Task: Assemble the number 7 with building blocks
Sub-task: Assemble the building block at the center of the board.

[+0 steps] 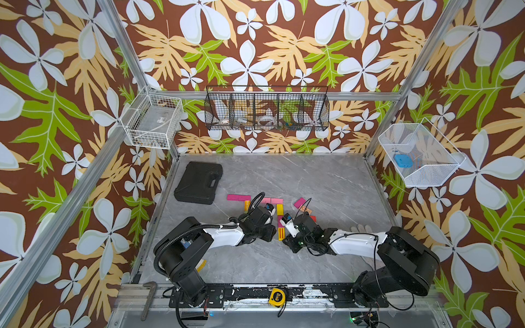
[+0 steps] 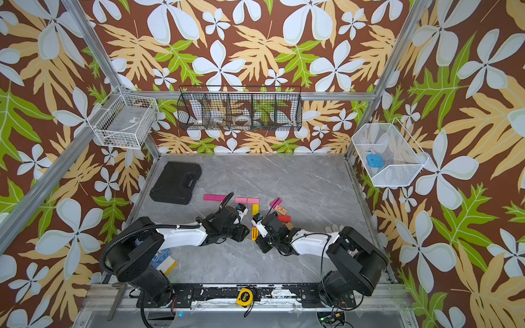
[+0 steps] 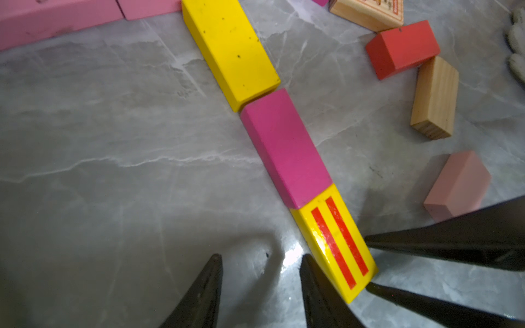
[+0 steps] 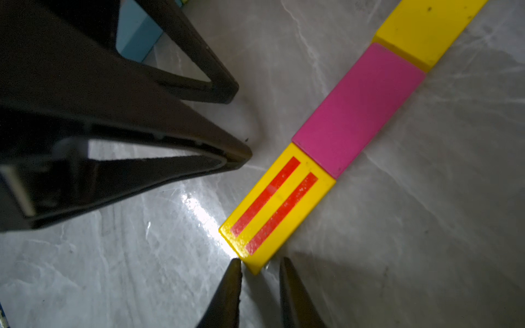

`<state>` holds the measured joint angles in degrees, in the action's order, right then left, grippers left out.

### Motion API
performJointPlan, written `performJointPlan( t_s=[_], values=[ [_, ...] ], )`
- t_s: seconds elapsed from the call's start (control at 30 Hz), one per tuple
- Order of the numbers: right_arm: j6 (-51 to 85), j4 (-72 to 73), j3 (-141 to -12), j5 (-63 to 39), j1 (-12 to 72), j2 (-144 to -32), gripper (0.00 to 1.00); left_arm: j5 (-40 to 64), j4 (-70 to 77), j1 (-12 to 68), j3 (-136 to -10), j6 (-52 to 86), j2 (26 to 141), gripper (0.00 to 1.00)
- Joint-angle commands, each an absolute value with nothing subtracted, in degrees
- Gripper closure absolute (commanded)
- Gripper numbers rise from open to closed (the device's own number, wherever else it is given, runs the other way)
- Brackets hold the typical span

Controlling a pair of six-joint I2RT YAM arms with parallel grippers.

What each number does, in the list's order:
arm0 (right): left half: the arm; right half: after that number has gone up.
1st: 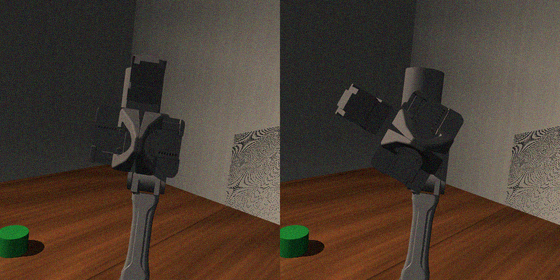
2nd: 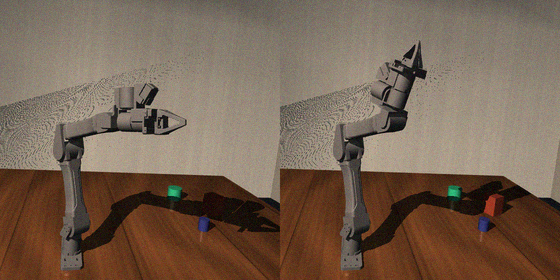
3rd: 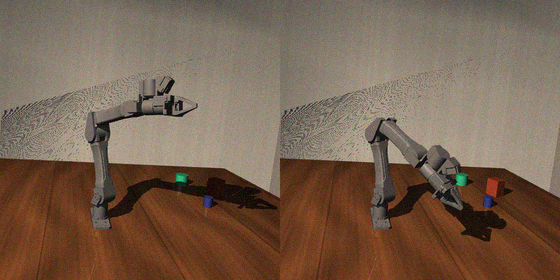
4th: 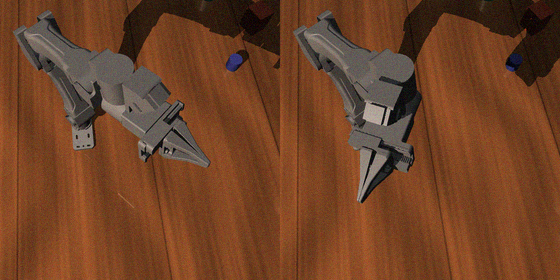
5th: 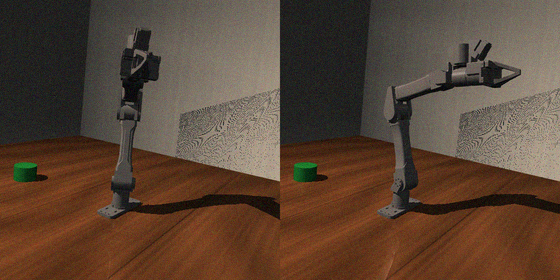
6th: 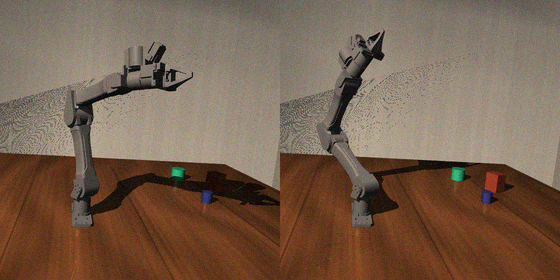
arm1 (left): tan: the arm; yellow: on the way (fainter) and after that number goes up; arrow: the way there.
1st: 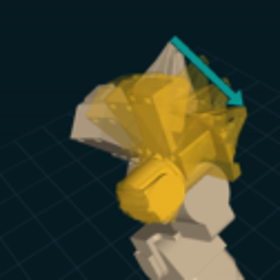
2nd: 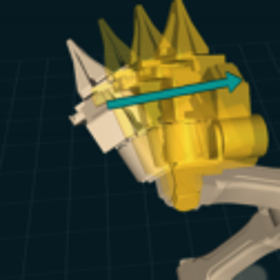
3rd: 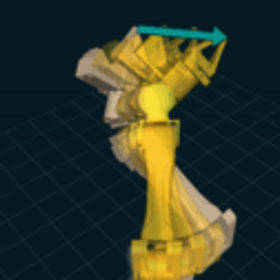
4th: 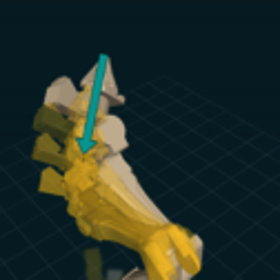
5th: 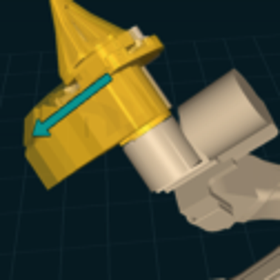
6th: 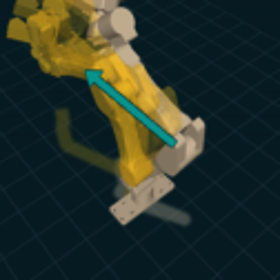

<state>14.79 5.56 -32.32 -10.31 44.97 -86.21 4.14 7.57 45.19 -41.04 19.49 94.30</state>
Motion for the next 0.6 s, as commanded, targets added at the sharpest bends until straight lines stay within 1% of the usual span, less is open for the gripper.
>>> performJointPlan(
  t_s=[0.0, 0.57],
  values=[
    [15.3, 1.4, -32.0, -8.1, 44.9, -86.4, 0.75, 4.2, 6.6, 45.3, -41.1, 19.7, 94.2, 0.53],
    [15.4, 1.8, -31.7, -8.1, 44.7, -86.0, 0.75, 4.2, 6.9, 45.3, -40.9, 20.0, 94.2, 0.53]
  ],
)
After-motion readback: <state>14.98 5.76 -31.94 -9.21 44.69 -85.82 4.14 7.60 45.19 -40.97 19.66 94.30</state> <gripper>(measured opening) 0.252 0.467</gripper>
